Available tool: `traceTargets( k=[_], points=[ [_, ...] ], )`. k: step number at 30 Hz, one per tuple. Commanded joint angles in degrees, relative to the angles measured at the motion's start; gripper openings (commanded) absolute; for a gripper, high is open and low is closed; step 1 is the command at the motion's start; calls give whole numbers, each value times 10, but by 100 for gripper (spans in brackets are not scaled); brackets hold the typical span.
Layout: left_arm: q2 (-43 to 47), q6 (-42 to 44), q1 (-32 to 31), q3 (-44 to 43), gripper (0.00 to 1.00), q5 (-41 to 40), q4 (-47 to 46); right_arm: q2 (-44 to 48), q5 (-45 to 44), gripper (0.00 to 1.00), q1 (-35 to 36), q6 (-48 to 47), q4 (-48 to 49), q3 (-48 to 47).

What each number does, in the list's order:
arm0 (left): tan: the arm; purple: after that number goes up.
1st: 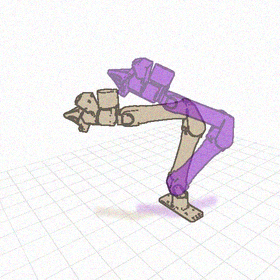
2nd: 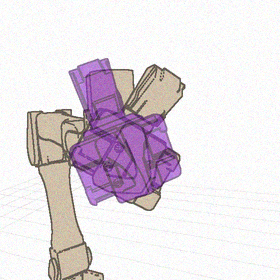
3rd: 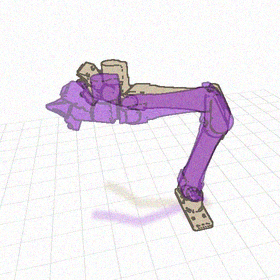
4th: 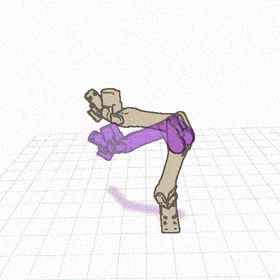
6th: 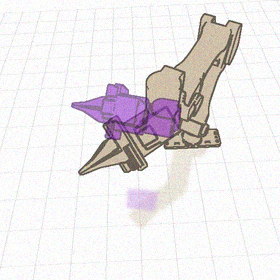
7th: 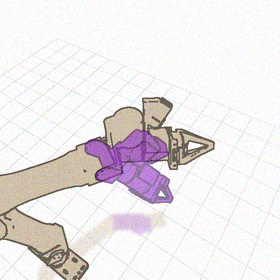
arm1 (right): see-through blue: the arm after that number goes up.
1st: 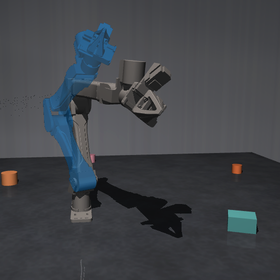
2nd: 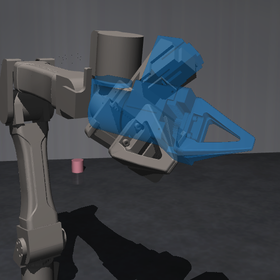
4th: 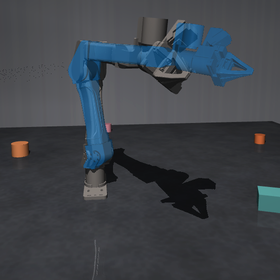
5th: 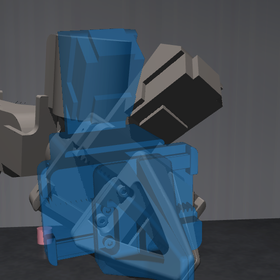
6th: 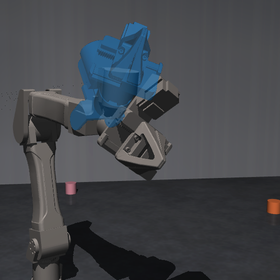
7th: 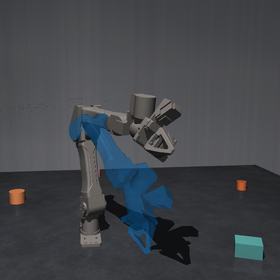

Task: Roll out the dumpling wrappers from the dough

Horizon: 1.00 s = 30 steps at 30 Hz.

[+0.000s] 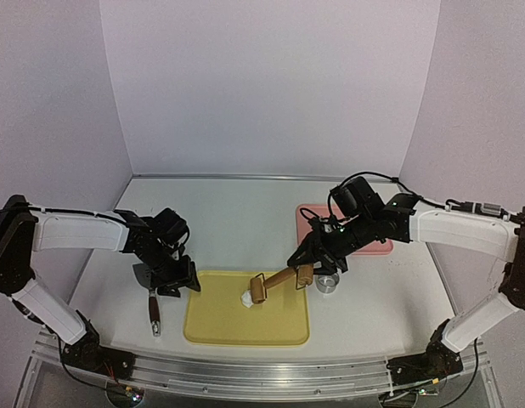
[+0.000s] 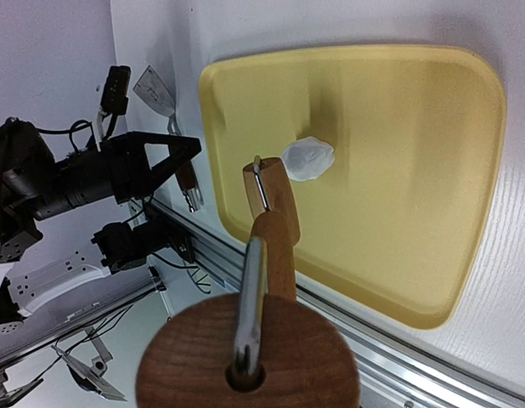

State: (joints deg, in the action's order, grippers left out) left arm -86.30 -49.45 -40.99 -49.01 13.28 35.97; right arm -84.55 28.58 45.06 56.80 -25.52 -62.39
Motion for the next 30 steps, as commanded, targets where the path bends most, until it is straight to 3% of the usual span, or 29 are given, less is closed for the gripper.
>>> traceTargets(
  k=[1, 30],
  points=[
    [-23, 9, -3, 2, 54, -4, -19, -17, 16, 0, 2, -10, 12, -40],
    [-125, 71, -15, -46, 3, -55, 17, -90, 3, 0, 2, -5, 5, -56]
  ],
)
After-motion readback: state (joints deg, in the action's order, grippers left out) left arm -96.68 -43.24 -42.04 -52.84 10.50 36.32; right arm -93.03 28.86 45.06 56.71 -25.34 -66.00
